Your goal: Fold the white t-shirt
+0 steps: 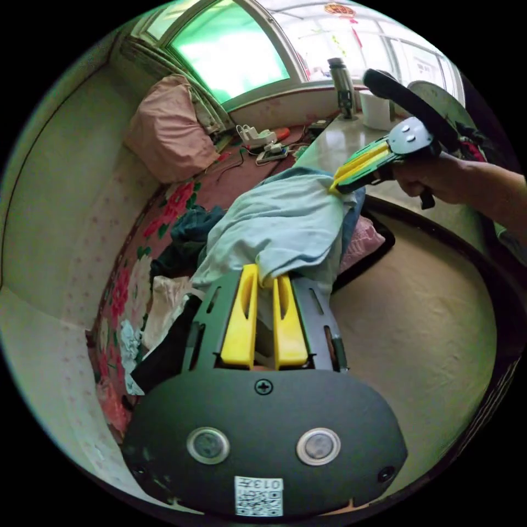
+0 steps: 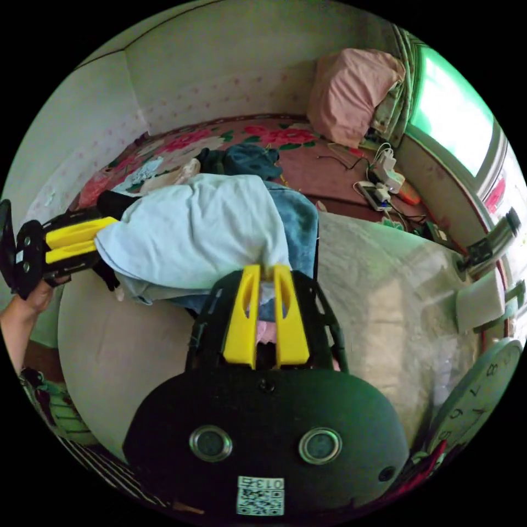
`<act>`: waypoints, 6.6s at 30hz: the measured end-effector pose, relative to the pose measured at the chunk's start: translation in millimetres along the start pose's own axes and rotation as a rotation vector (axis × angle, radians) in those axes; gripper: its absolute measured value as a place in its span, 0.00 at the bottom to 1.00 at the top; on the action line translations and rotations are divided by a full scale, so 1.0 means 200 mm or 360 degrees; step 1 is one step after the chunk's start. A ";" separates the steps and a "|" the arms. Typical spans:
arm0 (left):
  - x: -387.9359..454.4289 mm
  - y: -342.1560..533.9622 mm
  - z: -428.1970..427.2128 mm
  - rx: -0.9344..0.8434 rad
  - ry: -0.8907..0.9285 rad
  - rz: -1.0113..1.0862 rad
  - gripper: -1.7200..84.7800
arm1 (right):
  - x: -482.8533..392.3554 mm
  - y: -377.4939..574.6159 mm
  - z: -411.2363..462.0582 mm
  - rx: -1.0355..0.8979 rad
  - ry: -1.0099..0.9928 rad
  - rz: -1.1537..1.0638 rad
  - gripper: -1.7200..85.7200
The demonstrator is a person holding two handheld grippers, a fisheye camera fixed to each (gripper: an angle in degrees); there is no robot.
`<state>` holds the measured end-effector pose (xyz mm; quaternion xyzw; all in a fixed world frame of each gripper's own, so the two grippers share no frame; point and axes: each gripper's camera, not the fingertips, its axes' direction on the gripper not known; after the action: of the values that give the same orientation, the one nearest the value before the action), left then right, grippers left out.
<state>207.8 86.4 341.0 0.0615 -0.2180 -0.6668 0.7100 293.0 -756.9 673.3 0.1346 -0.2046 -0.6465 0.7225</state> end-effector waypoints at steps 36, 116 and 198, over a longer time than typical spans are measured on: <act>-0.29 3.13 0.06 0.0053 0.1276 -0.1683 0.05 | -1.83 0.50 0.03 -0.0190 -0.0405 -0.0360 0.09; 0.38 2.75 -0.42 0.0911 0.0793 -0.0049 0.02 | -0.65 0.92 -1.07 0.1388 -0.1040 0.0195 0.04; -0.56 2.75 0.22 -0.0339 0.0355 -0.1277 0.13 | -1.72 0.78 0.60 -0.0223 -0.0372 -0.0371 0.10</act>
<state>694.2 262.1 563.2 0.1396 -0.0285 -0.8982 0.4159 345.0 -387.5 809.0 0.0307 -0.2248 -0.7499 0.6215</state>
